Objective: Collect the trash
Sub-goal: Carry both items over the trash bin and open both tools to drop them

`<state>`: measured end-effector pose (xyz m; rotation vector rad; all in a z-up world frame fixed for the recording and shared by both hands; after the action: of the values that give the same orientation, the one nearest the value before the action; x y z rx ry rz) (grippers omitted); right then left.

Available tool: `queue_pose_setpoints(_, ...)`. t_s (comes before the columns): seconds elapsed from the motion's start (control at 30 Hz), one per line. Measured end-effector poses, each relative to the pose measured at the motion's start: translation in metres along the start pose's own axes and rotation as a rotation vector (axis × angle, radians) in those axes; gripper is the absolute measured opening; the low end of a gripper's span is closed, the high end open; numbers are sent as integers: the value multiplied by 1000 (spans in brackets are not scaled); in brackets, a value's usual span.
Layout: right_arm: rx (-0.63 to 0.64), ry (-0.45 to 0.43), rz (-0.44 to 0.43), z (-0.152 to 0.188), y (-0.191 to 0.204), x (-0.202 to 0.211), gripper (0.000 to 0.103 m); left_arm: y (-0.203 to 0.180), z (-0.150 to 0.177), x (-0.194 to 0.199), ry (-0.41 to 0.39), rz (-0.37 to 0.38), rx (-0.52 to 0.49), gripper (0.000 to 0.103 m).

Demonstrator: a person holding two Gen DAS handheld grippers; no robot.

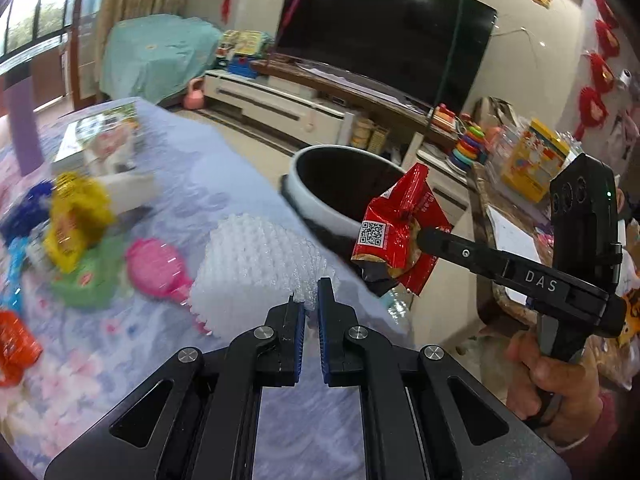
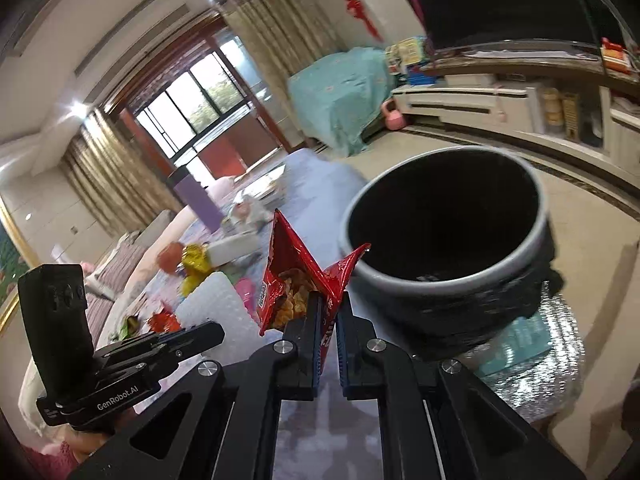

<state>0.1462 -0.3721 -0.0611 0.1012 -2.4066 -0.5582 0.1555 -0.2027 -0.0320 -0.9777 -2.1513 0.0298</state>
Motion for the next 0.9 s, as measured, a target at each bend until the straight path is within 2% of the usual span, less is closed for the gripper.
queue_pose_setpoints(0.47,-39,-30,96,-33,-47,-1,6,-40,-54,-60,26,75,-88,6)
queue_pose_setpoints(0.67,-36,-32,129,-44,-58,-3,7,-42,-73,-86,43,108,-89,6)
queue_pose_setpoints(0.9,-29,-11,163,-52,-64,-12,7,-35,-79,-111,87,142,-61,6)
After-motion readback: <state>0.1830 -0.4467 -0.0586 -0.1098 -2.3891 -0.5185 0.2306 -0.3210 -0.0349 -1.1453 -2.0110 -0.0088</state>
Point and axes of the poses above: each gripper's, at about its wrist camera, not at the fingertips, and x roughly against the way its jaws point, y to its left, z to its underside, the point moved 1 cm from there along -x, roughly the way its jaws point, and after that the axes turned 8 degrees about z, right-handed, at the moved point
